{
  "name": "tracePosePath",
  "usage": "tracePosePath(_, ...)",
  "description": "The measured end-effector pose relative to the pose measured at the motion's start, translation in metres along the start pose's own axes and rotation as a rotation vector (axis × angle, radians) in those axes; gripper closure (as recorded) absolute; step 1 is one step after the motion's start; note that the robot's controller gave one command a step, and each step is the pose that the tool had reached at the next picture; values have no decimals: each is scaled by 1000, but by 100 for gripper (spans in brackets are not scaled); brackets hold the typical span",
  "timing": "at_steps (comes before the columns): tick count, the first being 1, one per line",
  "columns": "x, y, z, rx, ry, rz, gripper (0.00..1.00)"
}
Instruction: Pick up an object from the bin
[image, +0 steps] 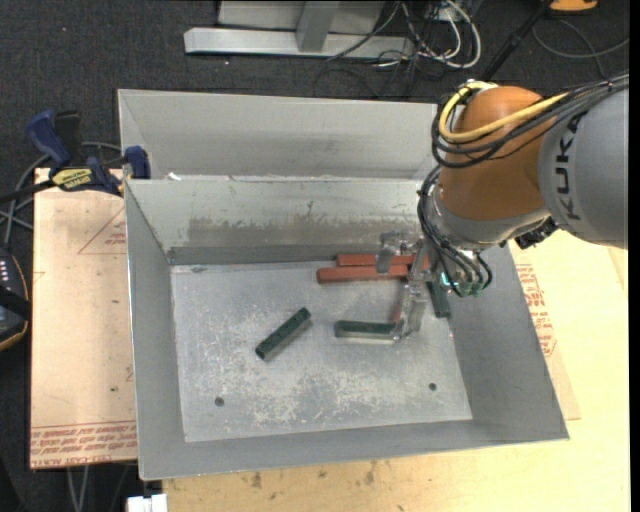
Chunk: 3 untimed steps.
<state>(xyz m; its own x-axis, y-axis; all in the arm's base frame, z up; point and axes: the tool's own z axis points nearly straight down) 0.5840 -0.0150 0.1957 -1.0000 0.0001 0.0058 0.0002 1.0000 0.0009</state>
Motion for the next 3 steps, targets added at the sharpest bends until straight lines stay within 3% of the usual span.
tracePosePath(1, 1, -8, 130, -1, -1, 165, 0)
tracePosePath(3, 0, -7, 129, -1, -8, 163, 0)
